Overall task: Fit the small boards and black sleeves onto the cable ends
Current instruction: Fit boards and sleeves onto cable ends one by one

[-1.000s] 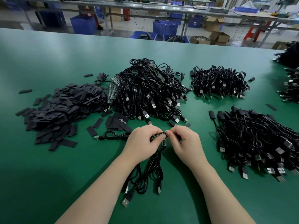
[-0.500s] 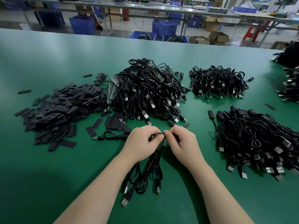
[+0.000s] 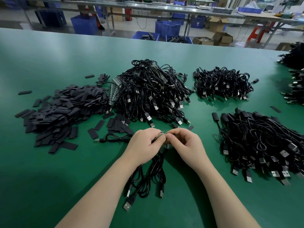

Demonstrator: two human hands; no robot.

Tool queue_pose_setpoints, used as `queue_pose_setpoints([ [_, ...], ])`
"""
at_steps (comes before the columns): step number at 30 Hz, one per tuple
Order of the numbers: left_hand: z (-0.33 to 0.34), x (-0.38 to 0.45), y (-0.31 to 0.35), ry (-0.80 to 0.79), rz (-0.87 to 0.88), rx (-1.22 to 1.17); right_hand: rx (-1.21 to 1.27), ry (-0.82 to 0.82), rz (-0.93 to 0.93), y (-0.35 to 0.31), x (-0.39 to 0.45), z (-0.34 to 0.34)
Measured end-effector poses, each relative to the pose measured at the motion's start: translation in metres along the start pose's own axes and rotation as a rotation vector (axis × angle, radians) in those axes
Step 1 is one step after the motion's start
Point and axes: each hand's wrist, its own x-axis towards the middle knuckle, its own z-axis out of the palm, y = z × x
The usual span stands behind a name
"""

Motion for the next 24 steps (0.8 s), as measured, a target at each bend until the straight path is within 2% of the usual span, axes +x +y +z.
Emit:
queue_pose_setpoints([
  [8, 0.001, 0.0, -0.004, 0.01, 0.041, 0.017, 0.005, -0.048, 0.062, -0.002, 0.002, -0.006],
  [16, 0.002, 0.0, -0.005, -0.001, 0.062, -0.019, 0.193, -0.108, 0.103, -0.005, 0.002, -0.011],
  [24, 0.004, 0.0, -0.006, 0.005, 0.038, -0.046, -0.033, 0.027, 0.056, -0.002, 0.003, -0.007],
])
